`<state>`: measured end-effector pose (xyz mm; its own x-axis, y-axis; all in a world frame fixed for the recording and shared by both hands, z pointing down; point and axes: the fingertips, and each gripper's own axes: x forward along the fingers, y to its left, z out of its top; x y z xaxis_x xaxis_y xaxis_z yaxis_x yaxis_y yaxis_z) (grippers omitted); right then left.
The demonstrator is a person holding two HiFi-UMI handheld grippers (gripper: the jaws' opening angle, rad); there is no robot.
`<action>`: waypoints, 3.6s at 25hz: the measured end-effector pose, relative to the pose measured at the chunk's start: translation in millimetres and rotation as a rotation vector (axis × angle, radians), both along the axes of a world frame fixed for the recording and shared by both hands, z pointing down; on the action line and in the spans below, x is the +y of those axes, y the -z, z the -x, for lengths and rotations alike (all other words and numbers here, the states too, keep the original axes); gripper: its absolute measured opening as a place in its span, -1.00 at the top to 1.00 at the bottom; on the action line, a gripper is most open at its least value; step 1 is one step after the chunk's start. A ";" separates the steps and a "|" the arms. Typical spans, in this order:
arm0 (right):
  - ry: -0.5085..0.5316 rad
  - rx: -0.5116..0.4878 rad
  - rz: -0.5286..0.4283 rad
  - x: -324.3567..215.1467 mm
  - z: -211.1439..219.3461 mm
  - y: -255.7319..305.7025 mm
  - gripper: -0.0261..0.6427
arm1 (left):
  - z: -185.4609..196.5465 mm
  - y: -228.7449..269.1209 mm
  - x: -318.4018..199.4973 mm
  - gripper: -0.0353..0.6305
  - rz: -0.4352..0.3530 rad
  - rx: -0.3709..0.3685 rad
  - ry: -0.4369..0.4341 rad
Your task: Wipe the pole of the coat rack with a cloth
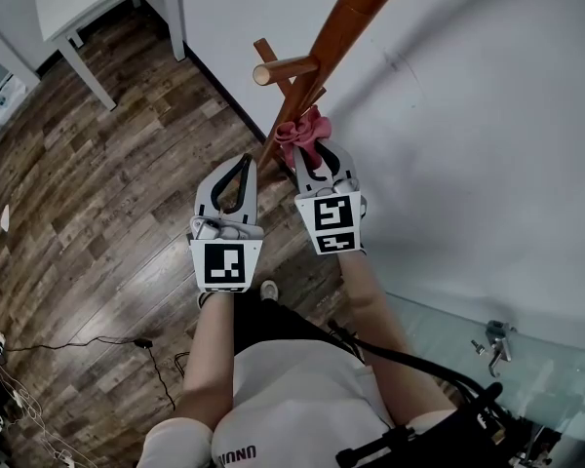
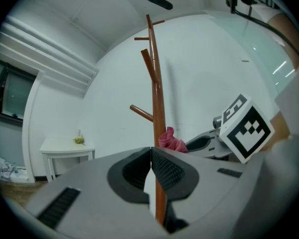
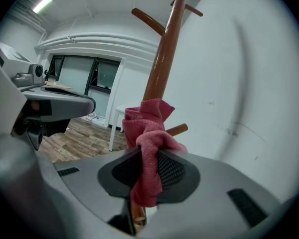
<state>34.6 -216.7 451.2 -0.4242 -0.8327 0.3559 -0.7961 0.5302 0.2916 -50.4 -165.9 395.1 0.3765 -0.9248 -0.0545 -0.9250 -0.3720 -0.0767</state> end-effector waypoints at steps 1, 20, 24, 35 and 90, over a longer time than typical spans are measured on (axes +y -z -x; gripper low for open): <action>0.001 0.004 0.003 -0.1 0.2 -1.2 0.67 | 0.3 -0.8 0.3 0.85 0.004 -0.002 -0.001; 0.011 0.098 0.053 0.1 -2.7 -30.2 0.67 | 0.7 -17.0 2.4 0.85 0.068 -0.012 0.002; 0.013 0.110 0.064 0.8 -3.4 -35.1 0.67 | 0.1 -17.7 1.9 0.84 0.073 -0.015 0.000; 0.016 0.135 0.105 2.5 -3.1 -51.7 0.67 | -0.2 -17.1 1.4 0.84 0.061 -0.003 0.001; -0.015 0.197 0.104 20.2 -27.6 -48.1 0.67 | -7.5 -24.3 11.0 0.84 0.096 0.006 -0.025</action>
